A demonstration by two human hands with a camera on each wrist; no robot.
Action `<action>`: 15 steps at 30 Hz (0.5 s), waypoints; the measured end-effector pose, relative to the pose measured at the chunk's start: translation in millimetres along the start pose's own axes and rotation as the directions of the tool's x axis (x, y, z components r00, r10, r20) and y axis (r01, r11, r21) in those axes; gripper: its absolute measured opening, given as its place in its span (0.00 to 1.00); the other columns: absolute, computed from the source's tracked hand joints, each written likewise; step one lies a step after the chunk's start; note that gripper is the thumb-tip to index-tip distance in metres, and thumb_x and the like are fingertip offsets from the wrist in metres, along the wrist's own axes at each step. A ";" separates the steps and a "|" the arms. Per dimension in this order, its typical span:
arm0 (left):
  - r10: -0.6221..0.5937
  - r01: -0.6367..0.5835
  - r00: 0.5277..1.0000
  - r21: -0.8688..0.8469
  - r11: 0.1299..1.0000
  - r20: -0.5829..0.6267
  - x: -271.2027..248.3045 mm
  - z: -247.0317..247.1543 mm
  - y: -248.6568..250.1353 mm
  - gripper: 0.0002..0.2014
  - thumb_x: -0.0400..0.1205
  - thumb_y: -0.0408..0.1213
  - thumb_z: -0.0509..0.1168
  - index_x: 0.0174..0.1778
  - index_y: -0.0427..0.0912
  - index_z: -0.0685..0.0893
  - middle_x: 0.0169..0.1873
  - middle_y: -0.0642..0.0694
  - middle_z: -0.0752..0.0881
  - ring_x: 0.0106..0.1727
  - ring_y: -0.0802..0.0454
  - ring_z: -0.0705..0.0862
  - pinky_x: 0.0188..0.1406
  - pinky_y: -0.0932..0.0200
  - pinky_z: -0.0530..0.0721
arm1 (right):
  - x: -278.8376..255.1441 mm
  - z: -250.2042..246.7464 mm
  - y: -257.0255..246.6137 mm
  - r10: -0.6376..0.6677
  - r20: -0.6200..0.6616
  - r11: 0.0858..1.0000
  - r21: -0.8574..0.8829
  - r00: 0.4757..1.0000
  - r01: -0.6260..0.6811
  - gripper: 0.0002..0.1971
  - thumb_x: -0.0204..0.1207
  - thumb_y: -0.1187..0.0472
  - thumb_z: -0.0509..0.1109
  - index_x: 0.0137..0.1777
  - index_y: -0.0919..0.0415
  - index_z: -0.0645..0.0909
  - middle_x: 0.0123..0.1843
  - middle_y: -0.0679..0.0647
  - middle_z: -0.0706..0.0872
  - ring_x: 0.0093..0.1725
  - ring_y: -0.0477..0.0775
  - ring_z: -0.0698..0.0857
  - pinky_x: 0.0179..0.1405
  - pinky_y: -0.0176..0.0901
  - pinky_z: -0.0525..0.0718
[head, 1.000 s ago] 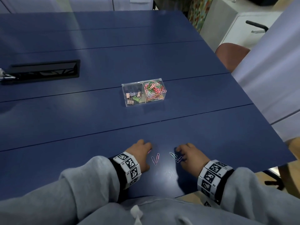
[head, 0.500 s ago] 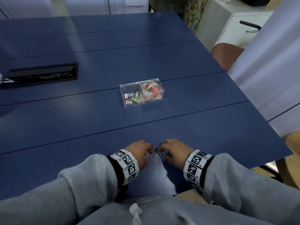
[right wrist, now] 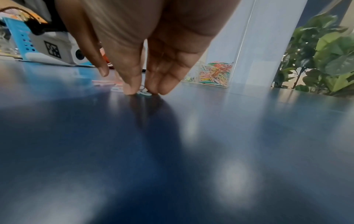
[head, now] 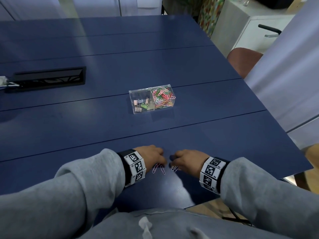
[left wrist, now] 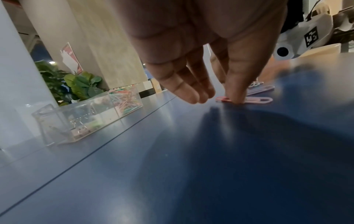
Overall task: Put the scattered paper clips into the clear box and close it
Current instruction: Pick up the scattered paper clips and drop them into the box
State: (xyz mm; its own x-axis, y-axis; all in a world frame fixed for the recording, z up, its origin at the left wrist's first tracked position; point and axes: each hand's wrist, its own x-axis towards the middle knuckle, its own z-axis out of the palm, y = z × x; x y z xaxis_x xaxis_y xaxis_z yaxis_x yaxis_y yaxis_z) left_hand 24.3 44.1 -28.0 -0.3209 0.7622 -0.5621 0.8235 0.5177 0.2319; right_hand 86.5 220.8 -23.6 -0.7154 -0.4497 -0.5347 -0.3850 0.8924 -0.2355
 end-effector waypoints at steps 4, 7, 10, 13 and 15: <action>0.034 -0.034 0.999 -0.027 0.999 -0.016 7.8 4.3 0.3 0.22 0.80 0.31 0.61 0.68 0.55 0.76 0.63 0.45 0.75 0.66 0.44 0.74 0.63 0.50 0.77 | -4.3 -1.8 -3.2 0.036 0.020 0.999 -0.013 0.999 -0.036 0.17 0.83 0.58 0.56 0.69 0.56 0.76 0.71 0.58 0.74 0.68 0.59 0.76 0.58 0.49 0.76; 0.035 -0.035 0.999 -0.024 0.999 -0.020 13.0 4.4 0.4 0.17 0.79 0.32 0.64 0.64 0.49 0.79 0.60 0.43 0.76 0.62 0.42 0.76 0.58 0.52 0.76 | -5.3 0.1 -1.5 0.072 0.000 0.997 0.018 0.997 -0.072 0.16 0.82 0.58 0.57 0.66 0.61 0.77 0.69 0.58 0.76 0.66 0.60 0.77 0.58 0.50 0.76; 0.021 -0.023 0.999 -0.053 0.998 -0.037 17.2 6.8 0.0 0.09 0.77 0.32 0.66 0.52 0.44 0.82 0.57 0.43 0.76 0.57 0.42 0.78 0.49 0.54 0.75 | -3.2 3.0 2.4 0.125 -0.045 0.988 0.092 0.991 -0.120 0.11 0.77 0.57 0.63 0.55 0.61 0.80 0.60 0.57 0.79 0.60 0.60 0.79 0.53 0.50 0.78; -0.018 0.016 0.999 -0.057 0.998 -0.036 19.7 8.1 1.1 0.05 0.76 0.31 0.67 0.46 0.43 0.83 0.56 0.45 0.77 0.56 0.43 0.79 0.46 0.55 0.75 | -1.5 3.7 7.0 0.162 0.005 0.975 0.151 0.987 -0.161 0.09 0.71 0.56 0.69 0.47 0.59 0.81 0.54 0.55 0.80 0.54 0.58 0.80 0.49 0.50 0.81; -0.051 0.050 0.998 -0.042 0.998 -0.021 20.0 7.7 3.5 0.04 0.77 0.32 0.66 0.47 0.42 0.83 0.56 0.44 0.78 0.56 0.44 0.80 0.45 0.56 0.73 | -0.8 4.2 6.9 0.167 0.018 0.975 0.145 0.986 -0.167 0.09 0.69 0.57 0.70 0.46 0.59 0.80 0.53 0.55 0.80 0.53 0.58 0.81 0.48 0.50 0.82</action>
State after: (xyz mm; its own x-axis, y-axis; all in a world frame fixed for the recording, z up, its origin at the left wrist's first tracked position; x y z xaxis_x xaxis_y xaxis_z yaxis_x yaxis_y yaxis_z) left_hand 24.4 58.2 -44.4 -0.3725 0.7427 -0.5565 0.7861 0.5712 0.2361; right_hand 86.8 227.4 -28.1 -0.7591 -0.2940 -0.5808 -0.1708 0.9509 -0.2581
